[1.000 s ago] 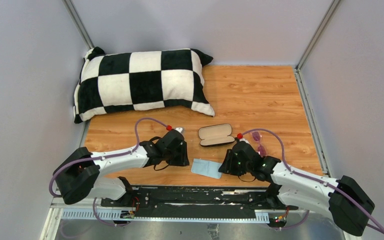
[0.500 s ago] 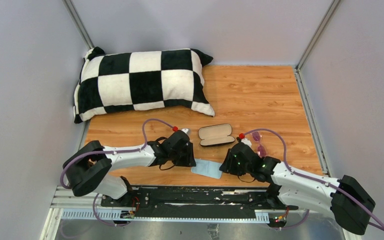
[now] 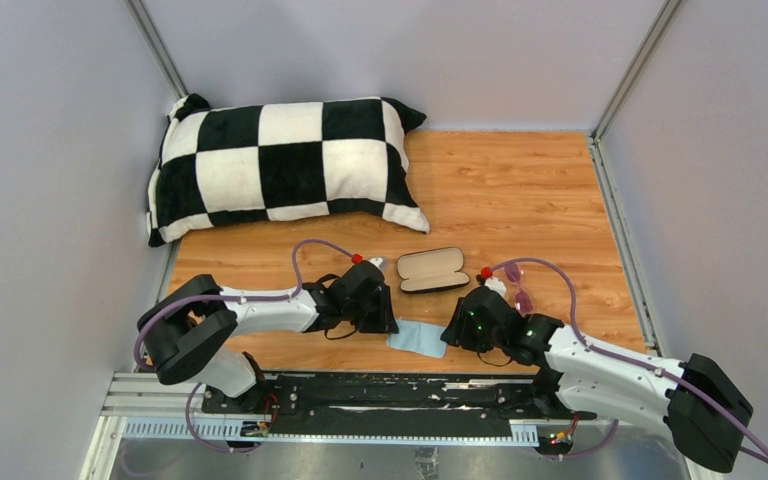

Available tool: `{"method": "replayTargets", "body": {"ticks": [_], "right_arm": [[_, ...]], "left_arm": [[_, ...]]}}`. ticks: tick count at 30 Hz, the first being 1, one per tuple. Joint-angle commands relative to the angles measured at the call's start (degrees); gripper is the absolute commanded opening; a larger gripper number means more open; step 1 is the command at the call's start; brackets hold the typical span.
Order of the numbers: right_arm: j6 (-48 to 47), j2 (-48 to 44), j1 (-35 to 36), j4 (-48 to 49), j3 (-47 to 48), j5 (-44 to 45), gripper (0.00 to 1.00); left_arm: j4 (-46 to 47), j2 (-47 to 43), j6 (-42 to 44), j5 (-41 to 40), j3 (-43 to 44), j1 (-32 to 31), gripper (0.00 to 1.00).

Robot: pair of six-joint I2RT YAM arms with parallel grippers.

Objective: Organize the sunglasses
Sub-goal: Pick up the glasses cleaning cloth from the center of the board.

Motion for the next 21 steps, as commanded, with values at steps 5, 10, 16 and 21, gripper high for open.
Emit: {"method": "replayTargets", "body": {"ticks": [5, 10, 16, 21], "right_arm": [[3.18, 1.91, 2.91, -0.75, -3.34, 1.89, 0.43], [3.44, 5.86, 4.32, 1.44, -3.26, 2.93, 0.39], [4.46, 8.97, 4.70, 3.11, -3.08, 4.33, 0.19], [3.28, 10.35, 4.75, 3.52, -2.05, 3.91, 0.00]], "left_arm": [[-0.74, -0.62, -0.31, -0.89, -1.68, -0.51, 0.13], [-0.65, -0.79, -0.07, -0.71, -1.17, -0.52, 0.00], [-0.56, -2.03, 0.58, -0.94, -0.78, -0.52, 0.00], [-0.56, -2.22, 1.10, -0.58, -0.55, -0.53, 0.00]]}}
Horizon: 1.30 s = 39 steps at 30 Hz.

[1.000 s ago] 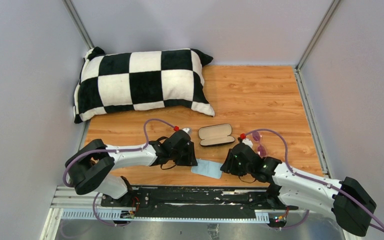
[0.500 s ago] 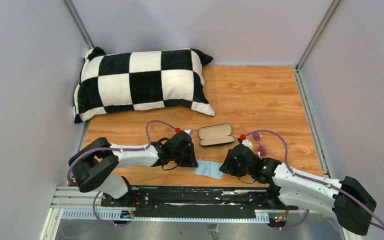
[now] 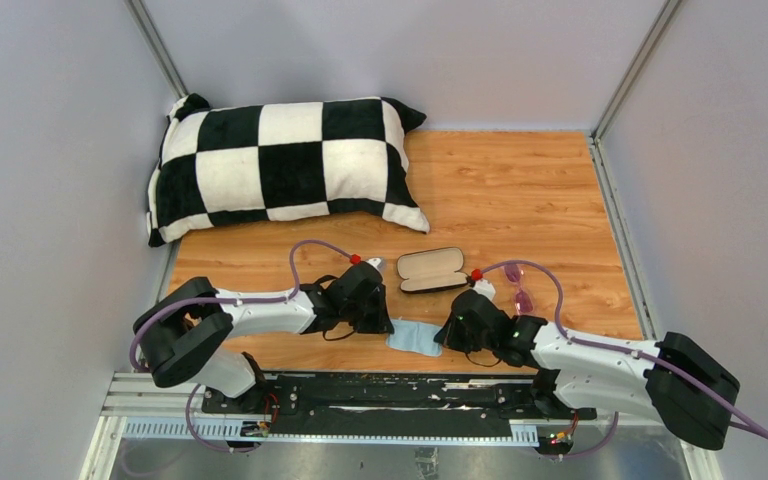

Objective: Organize the sunglasses
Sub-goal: Pick up the glasses cleaning cloth from the center of the board.

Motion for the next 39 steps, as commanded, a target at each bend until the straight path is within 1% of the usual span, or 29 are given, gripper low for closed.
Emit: {"method": "replayTargets", "body": {"ticks": [1, 7, 14, 19, 24, 29, 34, 39], "right_arm": [[-1.42, 2.53, 0.90, -6.41, -1.02, 2.35, 0.00], [-3.14, 0.47, 1.01, -8.69, 1.05, 3.39, 0.00], [-8.71, -1.88, 1.04, -14.61, 6.82, 7.13, 0.00], [-12.20, -2.06, 1.01, -15.54, 9.90, 9.64, 0.00], [-15.74, -2.58, 0.69, -15.87, 12.89, 13.42, 0.00], [-21.21, -3.50, -4.31, -16.96, 16.49, 14.82, 0.00], [-27.00, -1.51, -11.52, -16.26, 19.96, 10.45, 0.00], [-31.44, 4.35, -16.43, -14.48, 22.92, 5.43, 0.00]], "left_arm": [[-0.45, -0.83, 1.53, -0.25, 0.39, -0.45, 0.00], [-0.97, -1.24, 2.68, 0.63, 2.15, -0.47, 0.00], [-5.48, -3.84, 3.74, -2.48, 5.14, -0.53, 0.00], [-8.01, -6.48, 4.60, -5.19, 8.03, -0.45, 0.00], [-10.61, -5.62, 6.54, -6.02, 12.62, -0.45, 0.00], [-12.43, -1.67, 7.87, -8.42, 17.44, -0.16, 0.00], [-11.23, 2.57, 8.39, -7.90, 21.16, 1.59, 0.00], [-10.25, 6.94, 8.63, -6.80, 24.44, 3.68, 0.00]]}}
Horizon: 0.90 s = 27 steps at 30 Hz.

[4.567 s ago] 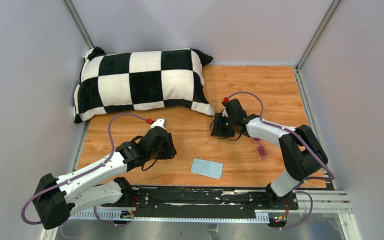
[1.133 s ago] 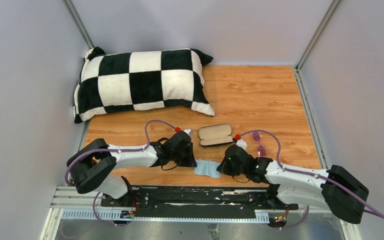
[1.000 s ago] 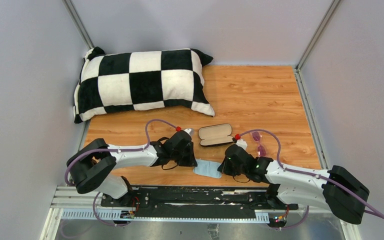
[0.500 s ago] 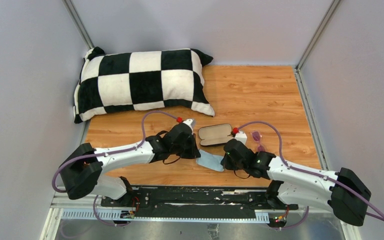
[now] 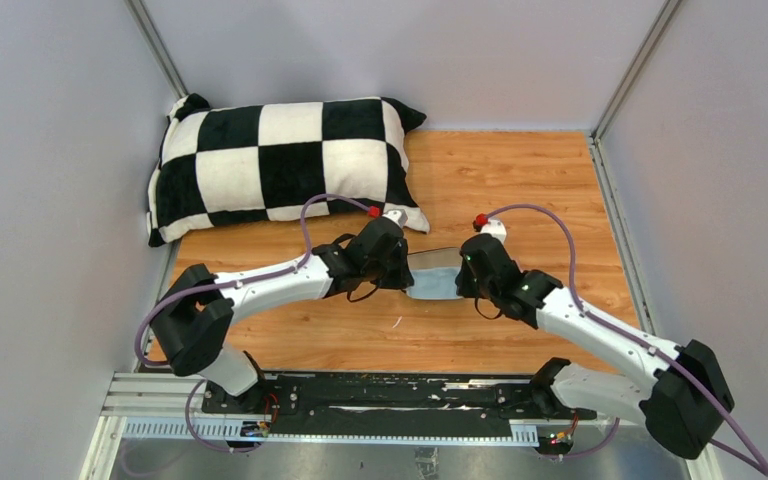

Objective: Organize the sunglasses
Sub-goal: Pick up the glasses cleaning cloth from the center of the board, then place the glasses cleaning cloth in the sunglasses case.

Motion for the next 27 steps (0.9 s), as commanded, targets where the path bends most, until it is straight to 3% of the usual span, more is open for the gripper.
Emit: {"method": "replayTargets", "body": {"ticks": [1, 10, 27], "right_arm": [[-6.21, 5.77, -3.95, 0.04, 3.25, -4.28, 0.00], [-9.75, 15.21, -6.15, 2.49, 6.78, -4.87, 0.00], [-11.48, 22.15, -7.15, 4.46, 5.55, -7.81, 0.00]], "left_arm": [[0.43, 4.08, 1.37, -0.03, 3.50, 1.62, 0.00], [1.94, 10.47, 0.44, 0.21, 5.09, 3.49, 0.00], [3.04, 14.19, 0.63, 2.05, 3.41, 3.63, 0.00]]}}
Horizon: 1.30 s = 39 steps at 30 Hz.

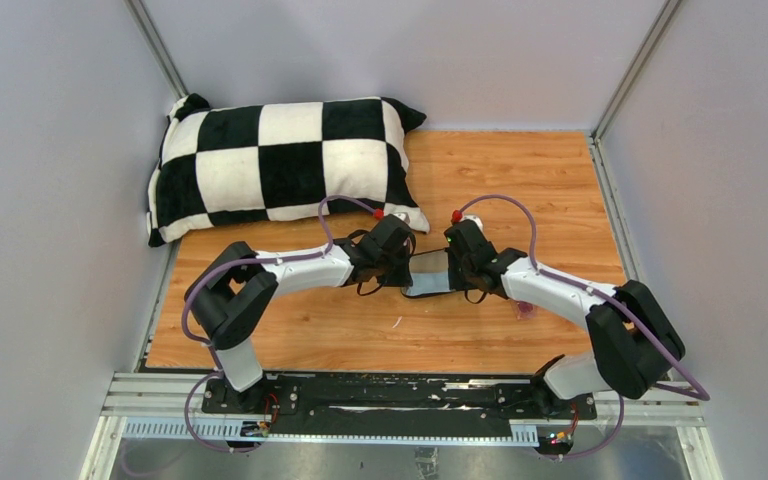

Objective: Organize the sunglasses
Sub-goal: Place the glasses cleaning cloth in the sunglasses case.

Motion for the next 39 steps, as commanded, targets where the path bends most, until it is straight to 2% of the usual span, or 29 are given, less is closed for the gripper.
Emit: {"method": "replayTargets", "body": {"ticks": [1, 12, 26, 28, 34, 39], "right_arm": [[-0.91, 1.15, -0.93, -0.01, -0.14, -1.21, 0.00], [-0.59, 1.71, -0.96, 1.61, -2.14, 0.57, 0.00], [1.01, -4.75, -0.87, 7.10, -10.22, 1.21, 0.00], [0.94, -5.07, -0.89, 7.55, -10.77, 0.77, 0.00], [1.15, -4.93, -0.73, 9.05, -12.13, 0.83, 0.00], [1.67, -4.46, -0.72, 10.11, -12.94, 1.15, 0.00]], "left_arm": [[1.56, 1.03, 0.29, 0.81, -1.01, 0.19, 0.00], [1.80, 2.93, 0.57, 1.66, -1.89, 0.19, 0.00], [0.43, 2.58, 1.61, -0.59, -2.47, -1.27, 0.00], [0.23, 2.53, 1.62, -0.60, -2.48, -1.53, 0.03], [-1.12, 1.71, 1.62, -2.70, -2.68, -2.56, 0.18], [-1.29, -1.08, 1.62, -4.00, -4.32, -2.96, 0.20]]}}
